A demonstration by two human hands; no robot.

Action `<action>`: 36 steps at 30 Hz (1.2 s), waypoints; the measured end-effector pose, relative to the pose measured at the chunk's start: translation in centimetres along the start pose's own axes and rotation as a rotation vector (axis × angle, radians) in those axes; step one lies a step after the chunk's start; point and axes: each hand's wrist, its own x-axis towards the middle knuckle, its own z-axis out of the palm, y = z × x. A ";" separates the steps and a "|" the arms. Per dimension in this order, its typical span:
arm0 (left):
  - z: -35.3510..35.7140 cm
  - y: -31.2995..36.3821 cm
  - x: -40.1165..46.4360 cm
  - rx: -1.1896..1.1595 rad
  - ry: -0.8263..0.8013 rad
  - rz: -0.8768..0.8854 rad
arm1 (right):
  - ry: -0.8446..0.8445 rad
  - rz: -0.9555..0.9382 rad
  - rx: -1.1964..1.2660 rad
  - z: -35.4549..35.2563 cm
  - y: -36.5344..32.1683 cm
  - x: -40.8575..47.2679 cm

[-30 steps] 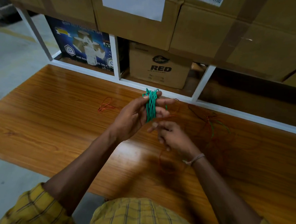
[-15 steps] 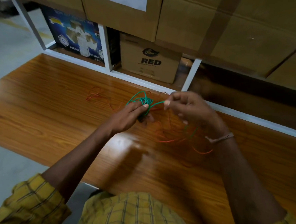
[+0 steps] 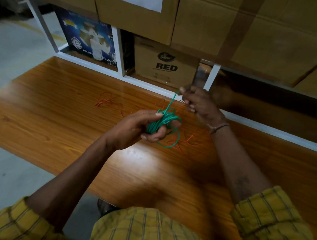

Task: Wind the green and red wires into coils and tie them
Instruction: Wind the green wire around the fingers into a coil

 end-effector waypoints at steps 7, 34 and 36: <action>-0.9 1.9 1.5 -0.166 0.233 0.198 | -0.086 -0.019 -0.301 5.2 6.2 -5.0; -3.6 -0.9 1.2 0.389 0.094 -0.066 | 0.005 -0.295 -0.481 -3.0 -7.7 -1.5; -3.1 -0.4 1.2 0.267 0.029 -0.049 | 0.080 -0.297 -0.479 -3.2 -7.1 -0.1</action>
